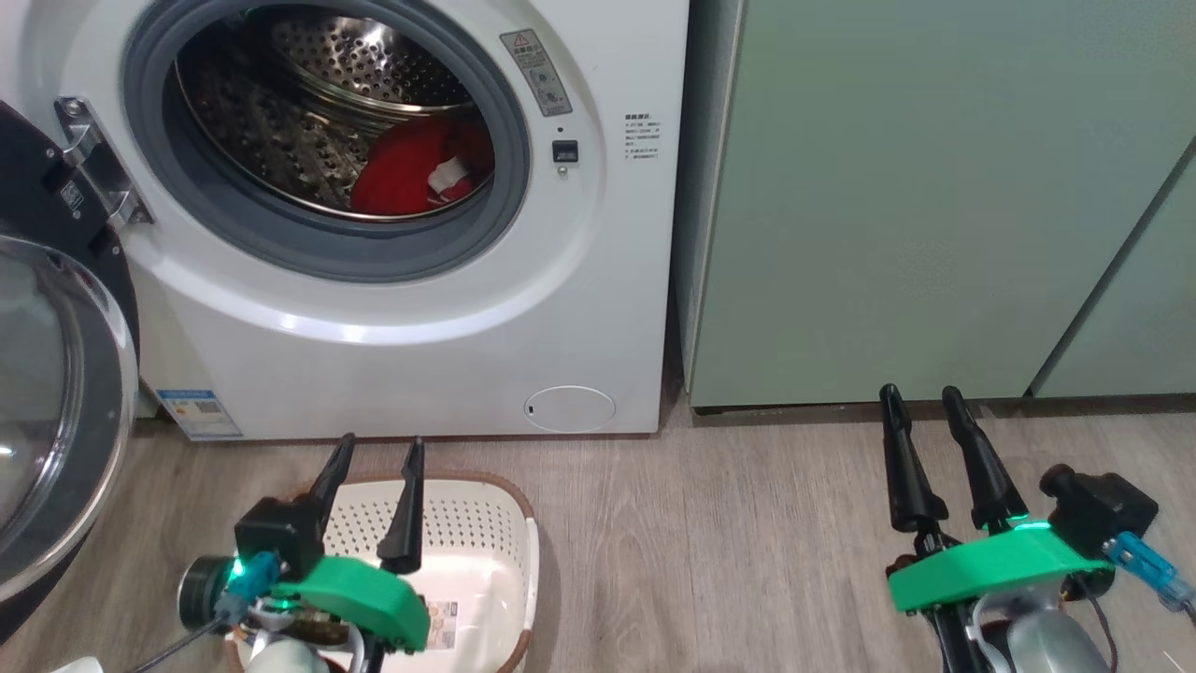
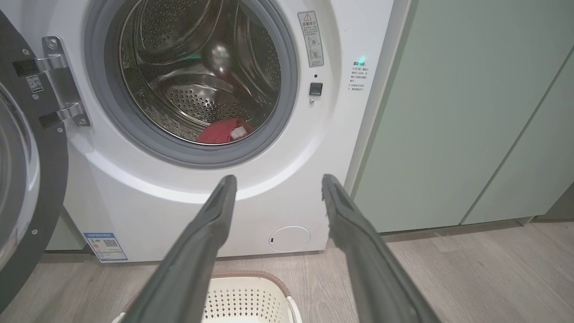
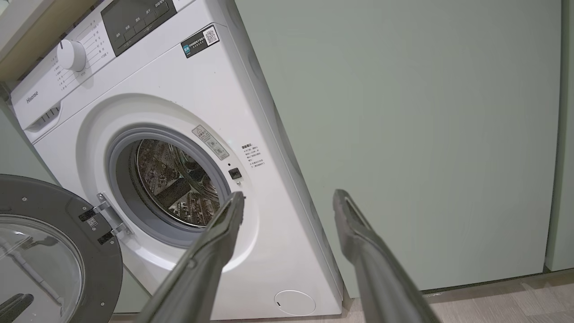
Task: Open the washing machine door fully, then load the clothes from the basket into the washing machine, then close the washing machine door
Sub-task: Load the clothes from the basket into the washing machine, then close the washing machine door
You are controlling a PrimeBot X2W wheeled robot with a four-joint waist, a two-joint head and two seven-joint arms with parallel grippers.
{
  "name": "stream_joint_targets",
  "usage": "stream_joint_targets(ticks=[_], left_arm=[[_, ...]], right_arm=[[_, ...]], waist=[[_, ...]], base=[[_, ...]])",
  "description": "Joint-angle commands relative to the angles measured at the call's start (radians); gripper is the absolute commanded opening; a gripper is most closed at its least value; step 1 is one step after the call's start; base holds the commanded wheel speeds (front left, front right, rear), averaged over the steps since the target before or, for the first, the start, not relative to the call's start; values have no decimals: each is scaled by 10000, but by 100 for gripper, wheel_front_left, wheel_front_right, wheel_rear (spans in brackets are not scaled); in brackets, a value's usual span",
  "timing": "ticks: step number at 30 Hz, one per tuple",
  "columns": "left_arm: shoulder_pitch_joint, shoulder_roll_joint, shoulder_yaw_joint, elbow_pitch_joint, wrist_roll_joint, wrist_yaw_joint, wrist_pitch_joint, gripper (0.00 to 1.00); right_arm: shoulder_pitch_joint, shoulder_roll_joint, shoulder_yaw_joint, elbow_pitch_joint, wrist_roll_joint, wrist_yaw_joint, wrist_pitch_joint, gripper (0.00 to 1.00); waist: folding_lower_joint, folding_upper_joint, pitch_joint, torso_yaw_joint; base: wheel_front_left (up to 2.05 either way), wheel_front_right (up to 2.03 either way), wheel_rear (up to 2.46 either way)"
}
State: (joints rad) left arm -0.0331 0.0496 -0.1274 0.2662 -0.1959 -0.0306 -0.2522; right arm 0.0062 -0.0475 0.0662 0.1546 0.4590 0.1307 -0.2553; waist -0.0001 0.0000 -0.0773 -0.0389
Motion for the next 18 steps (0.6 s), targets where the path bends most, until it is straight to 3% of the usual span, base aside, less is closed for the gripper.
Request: stream_joint_targets(ticks=[1, 18], left_arm=[[-366, 8, 298, -320, -95, 63, -95, 100], [-524, 7, 212, -270, -165, 164, -95, 100]], right_arm=[[-376, -28, 232, -361, 13, 0, -65, 100], [-557, -28, 311, -412, -57, 0, -65, 100]], waist=[[1, 0, 22, 0], [1, 0, 443, -82]], base=[[0, 0, 0], [0, 0, 0]])
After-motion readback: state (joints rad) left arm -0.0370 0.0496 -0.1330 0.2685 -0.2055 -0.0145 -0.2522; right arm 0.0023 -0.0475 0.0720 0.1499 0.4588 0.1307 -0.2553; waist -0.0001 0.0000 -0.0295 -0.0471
